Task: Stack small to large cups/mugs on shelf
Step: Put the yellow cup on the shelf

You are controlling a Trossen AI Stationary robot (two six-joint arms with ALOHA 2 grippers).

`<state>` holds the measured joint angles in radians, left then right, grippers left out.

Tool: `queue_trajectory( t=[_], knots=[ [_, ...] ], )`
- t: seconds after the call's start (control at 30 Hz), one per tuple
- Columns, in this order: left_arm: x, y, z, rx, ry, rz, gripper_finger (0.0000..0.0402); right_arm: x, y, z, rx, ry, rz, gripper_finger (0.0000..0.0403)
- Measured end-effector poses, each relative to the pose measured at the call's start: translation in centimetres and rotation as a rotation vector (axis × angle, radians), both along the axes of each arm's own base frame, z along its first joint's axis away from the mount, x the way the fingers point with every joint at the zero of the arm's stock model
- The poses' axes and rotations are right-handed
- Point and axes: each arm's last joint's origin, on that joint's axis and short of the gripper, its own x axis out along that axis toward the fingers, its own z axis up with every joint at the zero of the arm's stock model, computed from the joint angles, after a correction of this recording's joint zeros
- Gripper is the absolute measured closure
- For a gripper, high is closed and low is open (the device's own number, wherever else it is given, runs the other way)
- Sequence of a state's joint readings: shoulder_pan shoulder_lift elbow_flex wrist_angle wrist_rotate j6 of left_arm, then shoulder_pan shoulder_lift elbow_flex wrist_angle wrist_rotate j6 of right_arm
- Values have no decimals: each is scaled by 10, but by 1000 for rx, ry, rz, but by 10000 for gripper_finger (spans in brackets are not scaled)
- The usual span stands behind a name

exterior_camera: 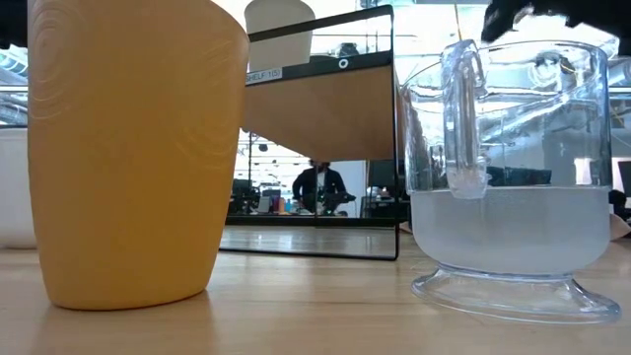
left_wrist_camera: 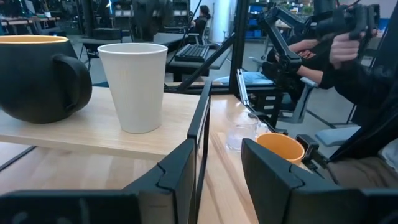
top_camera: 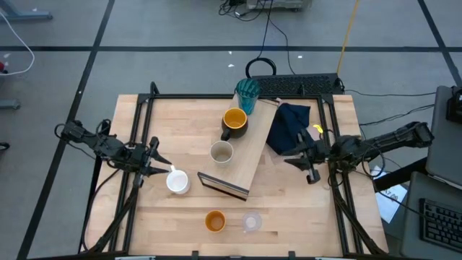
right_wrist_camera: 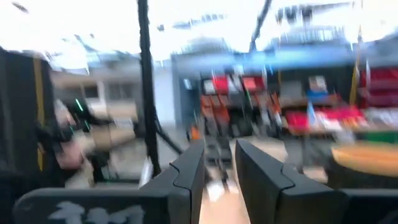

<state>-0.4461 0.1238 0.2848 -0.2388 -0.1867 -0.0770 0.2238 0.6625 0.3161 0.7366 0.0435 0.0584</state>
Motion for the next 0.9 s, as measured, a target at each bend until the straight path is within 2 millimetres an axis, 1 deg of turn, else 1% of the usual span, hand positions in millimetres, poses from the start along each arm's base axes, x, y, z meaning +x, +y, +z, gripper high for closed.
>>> queue_trajectory(
  t=[0.1, 0.17, 0.27, 0.43, 0.53, 0.7, 0.77, 0.9],
  knots=[
    [0, 0, 0, -16, 3, 0, 268, -4, 6, 19, 5, -99, 100, 319],
    [0, 0, 0, -23, 6, 0, 268, -4, 11, 35, -3, -114, 165, 319],
    [0, 0, 0, -23, 6, -1, 268, -2, 19, 64, -47, -62, 202, 319],
    [0, 0, 0, -22, 11, -1, 268, 10, 29, 116, -97, 34, 145, 319],
    [0, 0, -1, -21, 13, -1, 268, 23, 37, 142, -110, 70, 159, 319],
    [0, 0, -2, -18, 21, -1, 268, 52, 55, 174, -167, 180, 187, 319],
    [0, 0, -2, -19, 26, -1, 268, 65, 63, 184, -192, 220, 197, 319],
    [0, 0, -2, -27, 29, -1, 268, 90, 76, 194, -240, 293, 203, 319]
  ],
)
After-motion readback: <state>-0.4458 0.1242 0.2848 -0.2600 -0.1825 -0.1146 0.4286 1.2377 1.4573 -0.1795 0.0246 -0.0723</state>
